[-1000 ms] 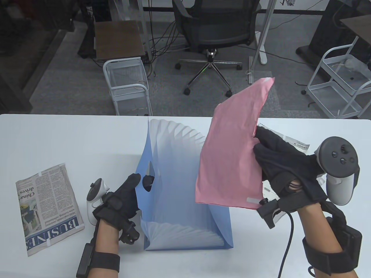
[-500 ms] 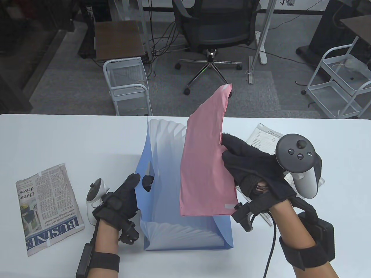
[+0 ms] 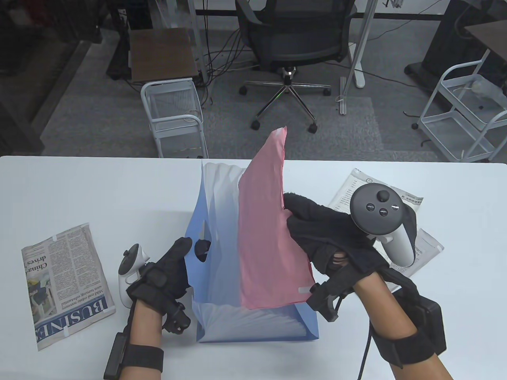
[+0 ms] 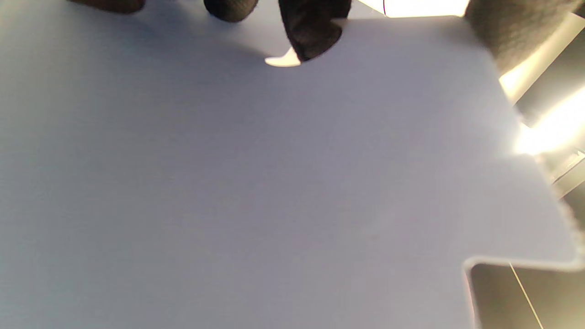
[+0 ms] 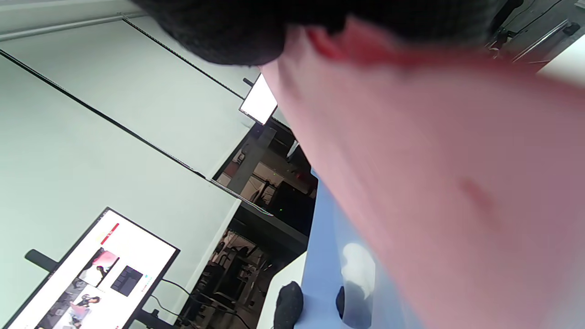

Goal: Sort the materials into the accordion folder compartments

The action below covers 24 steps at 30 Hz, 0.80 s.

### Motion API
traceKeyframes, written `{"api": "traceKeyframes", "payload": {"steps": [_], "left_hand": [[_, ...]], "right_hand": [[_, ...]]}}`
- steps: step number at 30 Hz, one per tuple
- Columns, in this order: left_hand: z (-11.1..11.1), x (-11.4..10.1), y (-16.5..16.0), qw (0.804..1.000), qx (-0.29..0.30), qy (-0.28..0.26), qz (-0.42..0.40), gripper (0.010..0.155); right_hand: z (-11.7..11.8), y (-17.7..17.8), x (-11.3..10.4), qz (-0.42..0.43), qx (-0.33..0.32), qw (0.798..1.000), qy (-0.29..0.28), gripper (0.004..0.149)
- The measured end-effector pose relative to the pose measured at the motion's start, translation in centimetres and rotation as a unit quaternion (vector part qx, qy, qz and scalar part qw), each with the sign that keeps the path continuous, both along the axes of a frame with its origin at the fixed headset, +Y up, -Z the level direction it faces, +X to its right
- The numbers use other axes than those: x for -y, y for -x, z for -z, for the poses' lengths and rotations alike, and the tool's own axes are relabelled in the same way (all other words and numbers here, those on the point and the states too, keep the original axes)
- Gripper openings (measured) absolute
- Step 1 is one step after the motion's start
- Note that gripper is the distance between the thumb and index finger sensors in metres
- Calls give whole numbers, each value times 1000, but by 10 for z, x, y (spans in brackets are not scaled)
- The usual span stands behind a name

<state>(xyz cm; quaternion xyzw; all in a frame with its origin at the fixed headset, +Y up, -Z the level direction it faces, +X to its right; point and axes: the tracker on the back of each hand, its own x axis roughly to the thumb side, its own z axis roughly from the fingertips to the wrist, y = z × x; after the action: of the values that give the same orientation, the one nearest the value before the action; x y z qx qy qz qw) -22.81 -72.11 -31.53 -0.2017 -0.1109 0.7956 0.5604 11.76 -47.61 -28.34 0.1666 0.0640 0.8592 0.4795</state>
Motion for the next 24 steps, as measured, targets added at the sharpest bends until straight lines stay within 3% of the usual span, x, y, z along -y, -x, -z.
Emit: {"api": "traceKeyframes", "payload": {"steps": [10, 17, 24], "left_hand": [[0, 0, 0, 1000, 0, 0, 0, 75], [0, 1, 0, 1000, 0, 0, -1, 74], [0, 1, -1, 1000, 0, 0, -2, 74]], "right_hand": [[22, 23, 26, -79, 49, 994, 64, 54], [36, 42, 40, -211, 91, 971, 58, 45], [46, 60, 50, -262, 79, 960, 58, 41]]}}
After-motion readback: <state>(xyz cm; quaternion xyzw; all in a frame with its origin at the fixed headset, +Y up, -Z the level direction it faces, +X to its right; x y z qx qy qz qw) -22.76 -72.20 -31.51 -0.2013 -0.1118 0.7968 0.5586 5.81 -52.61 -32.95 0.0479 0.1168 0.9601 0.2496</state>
